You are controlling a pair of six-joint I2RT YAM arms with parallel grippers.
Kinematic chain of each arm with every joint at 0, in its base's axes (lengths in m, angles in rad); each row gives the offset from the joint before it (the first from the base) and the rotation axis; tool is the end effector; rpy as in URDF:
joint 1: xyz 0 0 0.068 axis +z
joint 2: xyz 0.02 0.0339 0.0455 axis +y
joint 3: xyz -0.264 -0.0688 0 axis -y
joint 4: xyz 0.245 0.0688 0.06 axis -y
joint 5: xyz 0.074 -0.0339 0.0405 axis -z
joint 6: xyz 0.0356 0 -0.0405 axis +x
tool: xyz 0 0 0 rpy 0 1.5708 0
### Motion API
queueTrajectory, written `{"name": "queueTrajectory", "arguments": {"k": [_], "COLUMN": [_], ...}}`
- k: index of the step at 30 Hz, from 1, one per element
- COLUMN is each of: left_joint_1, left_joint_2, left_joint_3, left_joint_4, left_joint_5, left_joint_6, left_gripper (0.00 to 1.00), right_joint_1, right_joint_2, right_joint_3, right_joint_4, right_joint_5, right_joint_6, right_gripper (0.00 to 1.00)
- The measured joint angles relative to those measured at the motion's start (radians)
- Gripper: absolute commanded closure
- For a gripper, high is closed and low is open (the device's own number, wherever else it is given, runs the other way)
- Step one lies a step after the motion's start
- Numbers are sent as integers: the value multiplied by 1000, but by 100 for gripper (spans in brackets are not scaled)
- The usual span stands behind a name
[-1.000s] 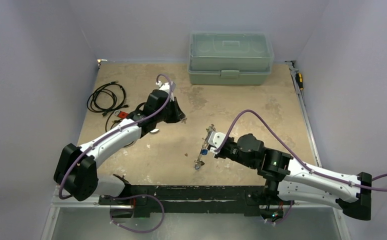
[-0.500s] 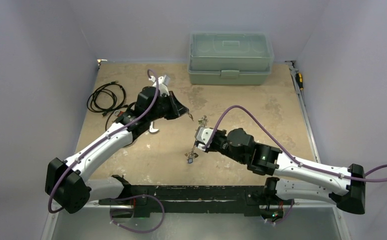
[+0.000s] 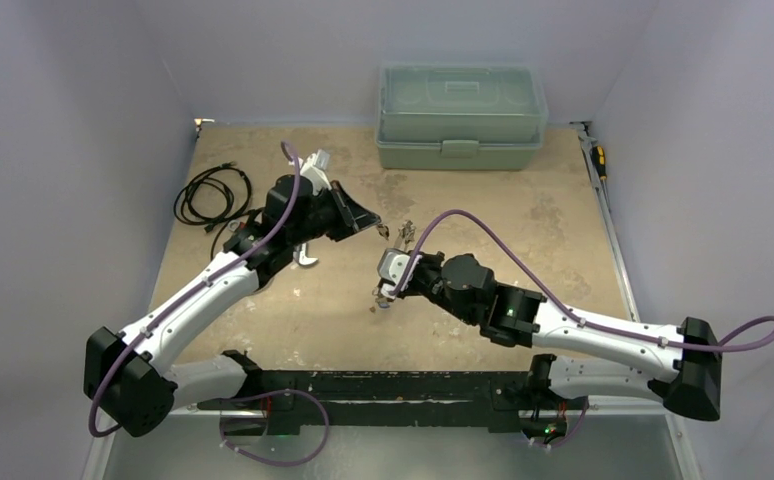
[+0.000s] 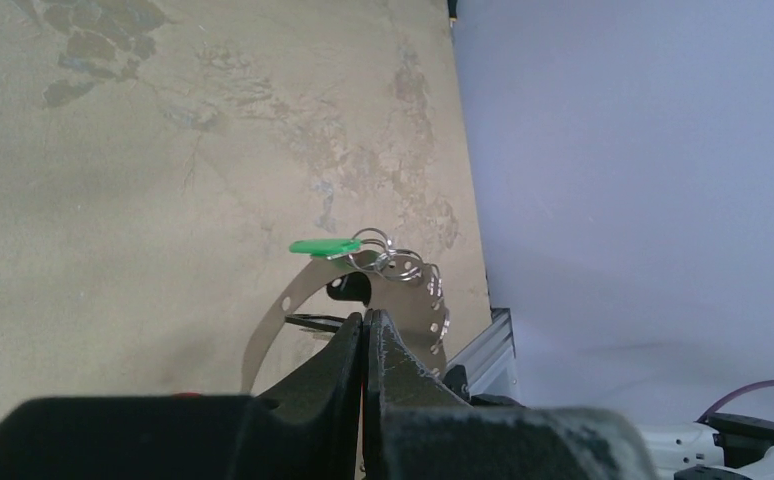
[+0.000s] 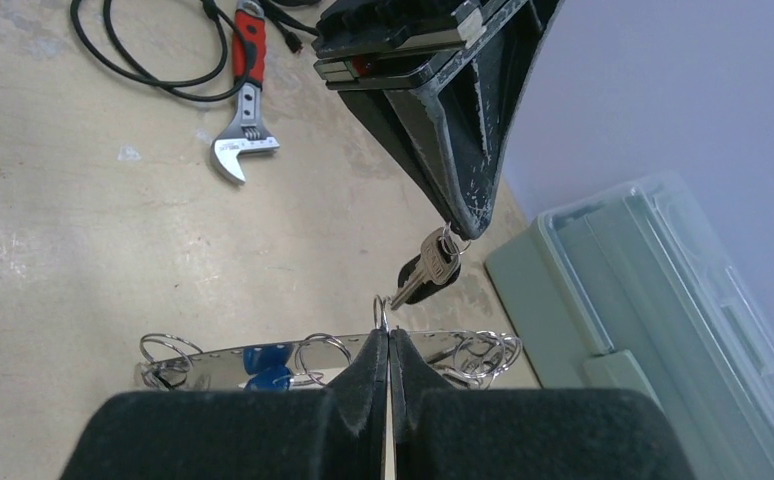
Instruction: Put the keys on the keyring
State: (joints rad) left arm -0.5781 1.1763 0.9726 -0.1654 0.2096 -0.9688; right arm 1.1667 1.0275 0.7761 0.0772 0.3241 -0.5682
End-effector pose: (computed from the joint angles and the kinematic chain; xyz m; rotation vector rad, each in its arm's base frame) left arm 0.2238 -0.1549 0.3272 -0.2632 2.1224 -1.1819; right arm 0.1055 0.2179 0.3180 -1.1607 1.2942 0.1571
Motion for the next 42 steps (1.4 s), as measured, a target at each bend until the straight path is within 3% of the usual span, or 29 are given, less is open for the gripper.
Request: {"name": "queueTrajectory", "arguments": {"k": [17,42], "left_joint_1": [0,-19], "left_joint_2": [-13,-22], "left_joint_3": [-55,-71], "left_joint_4": [26,29], "left_joint_5": [42,49], "left_joint_6": [-113,-121], "left_gripper": [100,100], "right_joint_1": [0,0], "right_joint_2": [79,143], "right_joint_3": [0,9], "right_joint_4": [98,126], "right_joint_5": [8,83], "right_joint_6": [16,19], "right_gripper": [100,100]}}
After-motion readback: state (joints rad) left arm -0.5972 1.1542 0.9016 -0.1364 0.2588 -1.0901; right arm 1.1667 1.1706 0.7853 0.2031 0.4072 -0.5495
